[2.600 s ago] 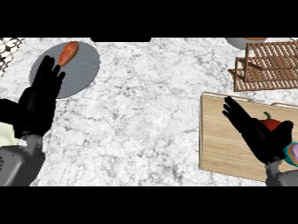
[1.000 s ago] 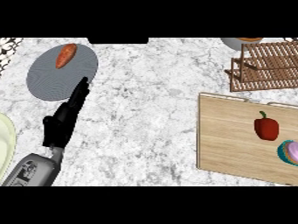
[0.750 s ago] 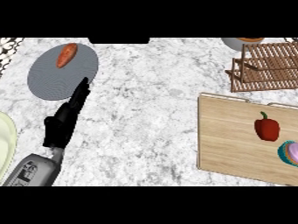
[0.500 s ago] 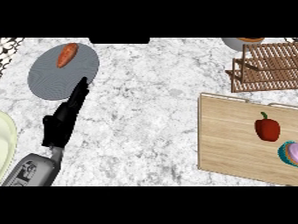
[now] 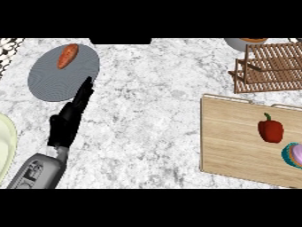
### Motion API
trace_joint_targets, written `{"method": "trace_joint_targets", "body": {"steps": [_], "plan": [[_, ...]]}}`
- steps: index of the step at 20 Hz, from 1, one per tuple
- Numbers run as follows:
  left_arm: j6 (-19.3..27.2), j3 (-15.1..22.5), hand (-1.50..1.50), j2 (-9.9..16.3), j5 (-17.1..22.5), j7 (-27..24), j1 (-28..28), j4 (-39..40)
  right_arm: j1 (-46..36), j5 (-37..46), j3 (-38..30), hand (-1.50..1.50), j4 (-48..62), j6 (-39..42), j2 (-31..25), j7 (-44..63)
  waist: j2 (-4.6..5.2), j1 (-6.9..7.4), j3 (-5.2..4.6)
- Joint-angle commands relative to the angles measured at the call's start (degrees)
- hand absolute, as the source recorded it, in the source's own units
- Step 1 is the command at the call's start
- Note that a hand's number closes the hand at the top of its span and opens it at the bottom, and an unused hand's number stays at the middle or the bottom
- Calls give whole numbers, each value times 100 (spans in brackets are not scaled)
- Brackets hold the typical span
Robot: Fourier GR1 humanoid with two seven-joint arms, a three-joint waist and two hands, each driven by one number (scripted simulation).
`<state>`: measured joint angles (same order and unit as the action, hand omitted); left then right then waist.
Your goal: Pick the bell pepper from the tray and place it in the tiered shelf
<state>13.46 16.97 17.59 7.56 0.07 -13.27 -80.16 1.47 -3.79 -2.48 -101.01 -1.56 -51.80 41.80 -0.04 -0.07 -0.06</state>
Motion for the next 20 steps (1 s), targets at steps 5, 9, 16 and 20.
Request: {"method": "trace_joint_targets", "body": {"steps": [5, 9, 16, 20], "plan": [[-263, -277, 0, -86, -272, -175, 522, -252, 181, 1086, 151, -150, -655, -172, 931, 501, -3, -7, 5], [-467, -523, 0, -261, -385, -94, 96, 37, -400, 1442, 68, -150, -585, 169, 1092, 1106, 3, -1, 4], [-681, -652, 0, -450, -612, 50, 336, -239, -142, 1505, -444, -150, -712, 808, 1458, 879, -1, -16, 5], [-659, -661, 0, -643, -843, -13, 417, -215, -805, 2020, -249, -150, -9, 873, 1802, 946, 4, 15, 5]]}}
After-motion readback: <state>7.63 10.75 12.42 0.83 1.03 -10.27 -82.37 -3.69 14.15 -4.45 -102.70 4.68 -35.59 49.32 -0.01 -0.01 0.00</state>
